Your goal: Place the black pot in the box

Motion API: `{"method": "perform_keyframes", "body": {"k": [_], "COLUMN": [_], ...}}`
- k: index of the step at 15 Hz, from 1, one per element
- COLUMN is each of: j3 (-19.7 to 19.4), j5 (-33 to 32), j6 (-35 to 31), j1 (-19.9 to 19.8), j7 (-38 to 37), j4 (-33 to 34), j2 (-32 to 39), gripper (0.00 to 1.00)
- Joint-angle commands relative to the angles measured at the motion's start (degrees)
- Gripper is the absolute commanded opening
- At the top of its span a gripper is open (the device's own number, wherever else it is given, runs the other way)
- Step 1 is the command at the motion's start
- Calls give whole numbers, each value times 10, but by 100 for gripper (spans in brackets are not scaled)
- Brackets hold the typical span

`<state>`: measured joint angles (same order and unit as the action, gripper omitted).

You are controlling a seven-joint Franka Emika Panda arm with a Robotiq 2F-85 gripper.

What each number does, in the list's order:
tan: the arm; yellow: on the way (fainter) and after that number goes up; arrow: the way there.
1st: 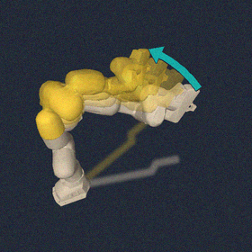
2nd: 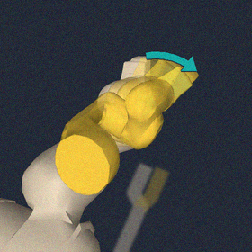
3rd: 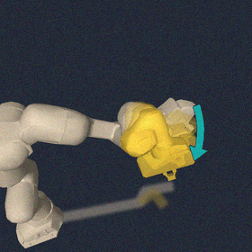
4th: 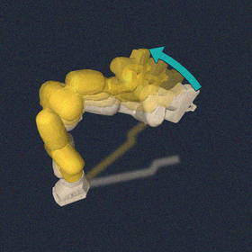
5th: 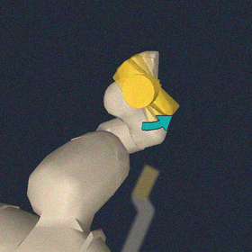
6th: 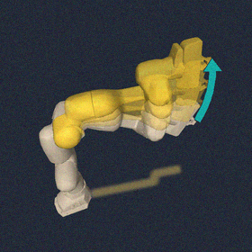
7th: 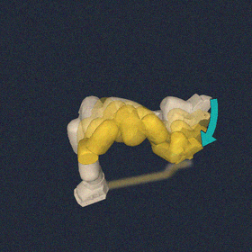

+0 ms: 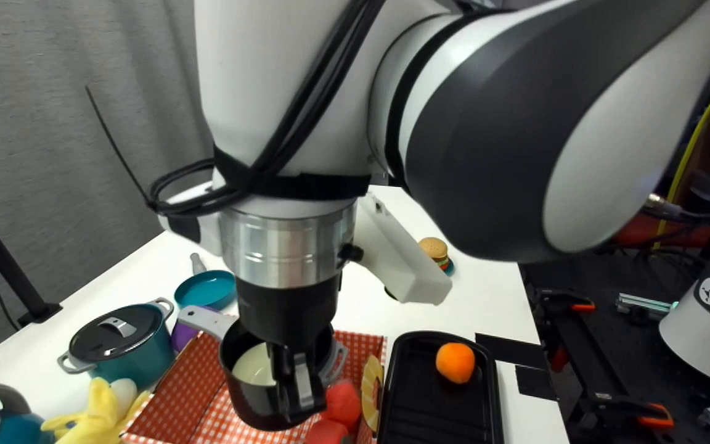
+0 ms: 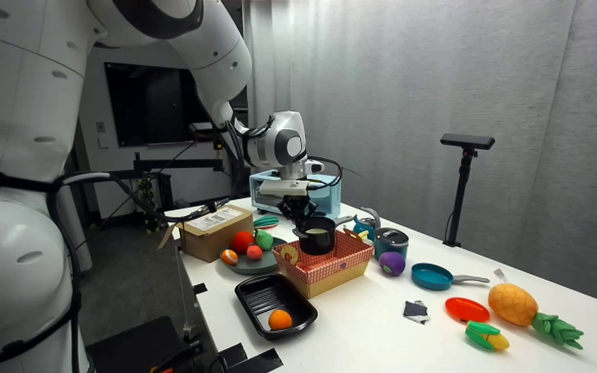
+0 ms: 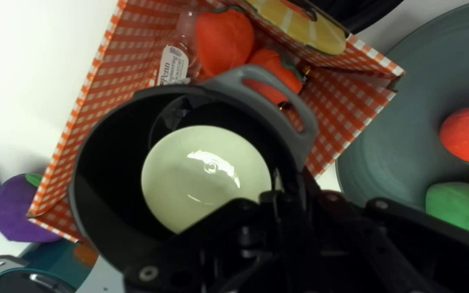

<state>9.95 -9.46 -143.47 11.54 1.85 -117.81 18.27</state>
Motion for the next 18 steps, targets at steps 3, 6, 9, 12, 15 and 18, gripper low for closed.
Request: {"method": "perform_keyframes", "body": {"k": [3, 6, 9, 12, 15, 18], "j3": [-7, -11, -18, -25, -30, -32], "j5": [13, 13, 9, 6, 2, -1], "j6": [17, 30, 39, 51, 65, 82], "j1": [0, -4, -6, -6, -6, -5], "j7": [-7, -1, -4, -7, -11, -14], "j4": [6, 7, 5, 4, 5, 2], "j2": [31, 34, 26, 16, 3, -16], "gripper": [30, 45, 68, 92, 100, 100]}}
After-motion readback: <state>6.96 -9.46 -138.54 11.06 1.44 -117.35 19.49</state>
